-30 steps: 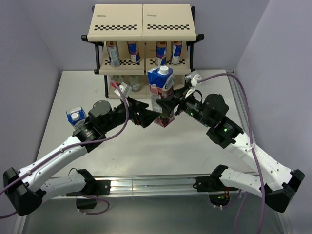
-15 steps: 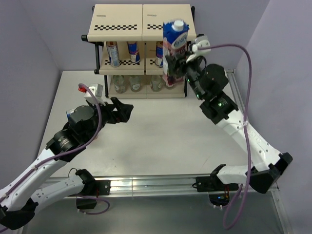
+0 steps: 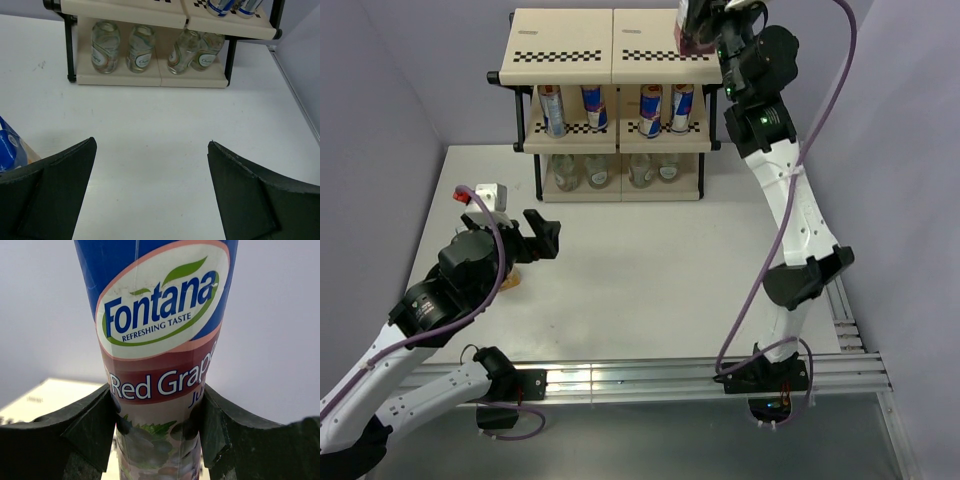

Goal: Place and organize the beverage onto the shelf
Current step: Place the drink on the shelf, then pick up the drink from the center of the board.

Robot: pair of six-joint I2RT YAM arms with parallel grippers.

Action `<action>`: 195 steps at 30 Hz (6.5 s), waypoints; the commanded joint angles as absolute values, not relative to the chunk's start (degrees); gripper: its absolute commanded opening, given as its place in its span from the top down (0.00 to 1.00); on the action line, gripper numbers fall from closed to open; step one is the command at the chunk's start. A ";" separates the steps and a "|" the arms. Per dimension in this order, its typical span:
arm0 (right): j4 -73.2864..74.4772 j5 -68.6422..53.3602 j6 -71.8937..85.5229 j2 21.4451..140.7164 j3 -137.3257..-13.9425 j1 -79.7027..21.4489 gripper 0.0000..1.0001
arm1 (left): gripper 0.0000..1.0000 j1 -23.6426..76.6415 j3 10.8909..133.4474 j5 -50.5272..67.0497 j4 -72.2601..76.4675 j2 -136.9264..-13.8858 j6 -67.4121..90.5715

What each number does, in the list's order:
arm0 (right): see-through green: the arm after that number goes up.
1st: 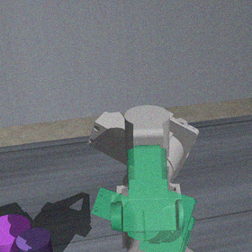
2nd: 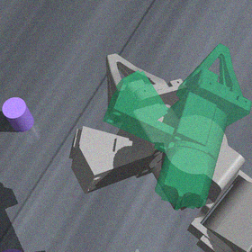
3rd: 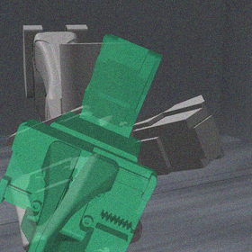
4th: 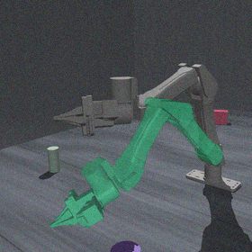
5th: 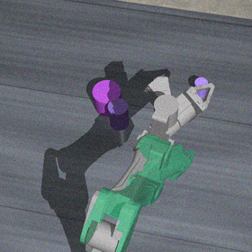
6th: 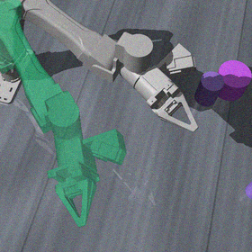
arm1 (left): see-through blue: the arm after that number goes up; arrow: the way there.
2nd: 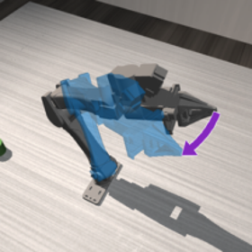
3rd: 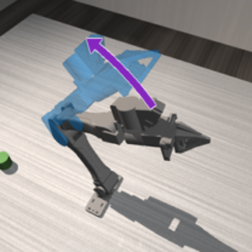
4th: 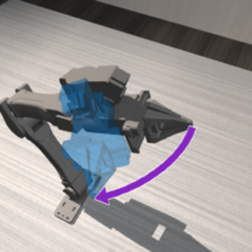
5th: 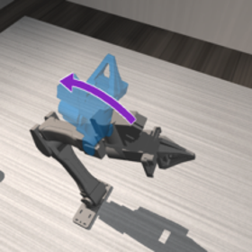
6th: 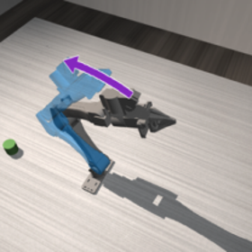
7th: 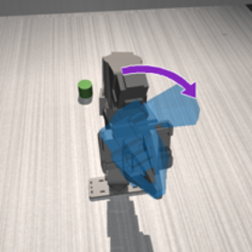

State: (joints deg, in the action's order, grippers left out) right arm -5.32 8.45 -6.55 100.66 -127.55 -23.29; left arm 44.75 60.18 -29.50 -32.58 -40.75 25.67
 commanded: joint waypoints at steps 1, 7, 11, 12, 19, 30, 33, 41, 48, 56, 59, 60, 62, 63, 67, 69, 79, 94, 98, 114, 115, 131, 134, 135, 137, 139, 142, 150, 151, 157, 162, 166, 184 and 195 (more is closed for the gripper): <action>-22.24 2.91 -8.09 101.24 -145.27 -22.50 1.00 | 0.01 44.65 59.24 -31.73 -32.08 -40.52 23.82; -27.69 -1.74 -3.18 104.84 -141.59 -16.79 1.00 | 0.00 44.56 58.10 -32.17 -32.17 -41.31 24.52; -26.28 -2.37 -3.42 108.46 -144.41 -16.00 1.00 | 0.00 44.47 56.87 -32.43 -31.55 -41.48 24.08; -26.71 -2.20 -3.60 108.54 -143.36 -16.00 1.00 | 0.00 44.39 56.52 -32.43 -31.55 -41.66 24.17; -27.42 -0.79 -5.80 110.83 -143.52 -16.00 1.00 | 0.00 42.02 55.02 -29.53 -30.94 -42.10 24.08; -25.75 3.16 -7.64 114.08 -141.24 -18.28 1.00 | 0.00 40.78 53.97 -28.83 -30.50 -41.57 23.82; -25.05 5.18 -9.66 114.52 -140.89 -19.42 1.00 | 0.00 40.43 53.79 -28.65 -30.50 -41.66 23.47; -21.98 7.03 -9.58 114.78 -139.39 -21.36 0.99 | 0.00 39.82 53.61 -31.73 -31.73 -42.01 23.20; -20.83 7.65 -10.28 114.35 -136.32 -21.53 0.76 | 0.00 39.29 53.17 -30.85 -31.12 -41.66 22.77; -20.39 5.98 -10.81 115.05 -135.53 -21.27 0.61 | 0.00 39.20 53.09 -30.59 -31.38 -42.28 22.33; -19.43 5.45 -10.37 115.84 -136.23 -20.74 0.54 | 0.01 39.11 52.82 -30.59 -31.20 -42.01 22.15; -19.16 5.28 -10.20 115.93 -136.23 -20.74 0.50 | 0.01 39.11 52.82 -30.32 -31.11 -41.92 21.97; -19.16 4.92 -10.28 115.84 -135.53 -20.48 0.46 | 0.01 39.11 52.73 -30.24 -30.94 -41.84 21.80; -19.68 4.75 -10.63 115.67 -134.92 -20.48 0.41 | 0.01 39.11 52.73 -30.15 -30.94 -41.92 21.80; -19.08 4.84 -9.94 115.66 -134.55 -20.30 0.40 | 0.01 39.11 52.65 -29.62 -30.94 -42.01 21.62; -18.55 4.14 -9.93 115.75 -134.39 -20.04 0.37 | 0.01 39.11 52.65 -29.62 -30.94 -41.92 21.53; -17.93 -1.48 -6.86 115.40 -132.63 -17.84 0.27 | 0.01 39.11 52.38 -29.00 -30.67 -41.84 21.36; -18.19 -3.16 -5.36 116.46 -130.61 -17.40 0.25 | 0.00 38.50 52.03 -27.95 -29.80 -41.66 20.83; -18.20 -3.25 -4.92 116.72 -130.78 -17.40 0.24 | 0.01 38.15 51.77 -27.33 -29.44 -41.49 20.74; -19.51 -3.16 -4.75 113.03 -125.16 -17.40 0.15 | 0.01 37.27 51.77 -26.63 -29.44 -41.48 21.00; -19.77 -3.08 -4.83 112.68 -124.63 -17.40 0.15 | 0.01 37.27 51.85 -26.54 -29.53 -41.75 21.09; -22.68 -2.90 -4.22 102.05 -113.12 -17.40 0.02 | 0.00 36.56 52.91 -28.91 -30.06 -41.66 24.16; -22.94 -2.81 -3.87 99.51 -110.84 -17.40 0.00 | 0.00 36.47 53.61 -30.05 -30.15 -41.57 25.04; -22.94 -2.90 -3.69 98.71 -110.05 -17.40 0.00 | 0.00 36.39 54.31 -30.67 -30.15 -41.49 25.31; -22.94 -3.42 -2.82 95.65 -107.59 -17.40 0.00 | 0.00 36.21 54.93 -32.07 -30.49 -41.31 25.92; -21.10 -4.56 -2.11 92.13 -105.74 -17.49 0.00 | 0.01 36.04 56.77 -37.23 -31.46 -41.57 27.50; -16.18 -10.27 -0.53 87.04 -102.14 -18.45 0.00 | 0.00 35.07 59.50 -45.75 -34.88 -42.80 30.14; -16.34 -23.97 1.67 77.43 -80.17 -29.08 0.00 | 0.01 30.24 66.70 -58.36 -52.09 -44.83 45.60; -16.61 -25.04 0.71 77.61 -77.29 -30.57 0.00 | 0.01 30.23 67.32 -58.53 -54.03 -44.56 47.79; -26.00 -38.91 3.95 83.75 -69.61 -39.80 0.00 | 0.00 30.32 69.96 -55.90 -61.16 -42.63 48.34; -27.24 -40.51 0.62 96.38 -74.08 -48.50 0.01 | 0.01 30.32 66.45 -47.23 -54.59 -36.49 37.10; -36.54 -44.46 2.63 106.68 -79.96 -52.55 0.03 | 0.01 30.32 65.83 -43.43 -52.48 -29.99 33.06; -41.05 -49.66 2.73 142.81 -119.50 -56.24 0.01 | 0.00 30.41 58.27 -41.93 -48.51 -24.17 28.12; -38.31 -50.27 -0.09 146.00 -124.82 -57.48 0.56 | 0.01 30.32 57.57 -40.34 -47.11 -23.64 27.16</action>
State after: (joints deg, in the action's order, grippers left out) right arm -35.57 -47.94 0.14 148.42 -126.10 -57.43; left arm 30.50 57.98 -41.19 -50.06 -24.49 28.49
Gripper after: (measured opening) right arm 0.652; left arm 0.995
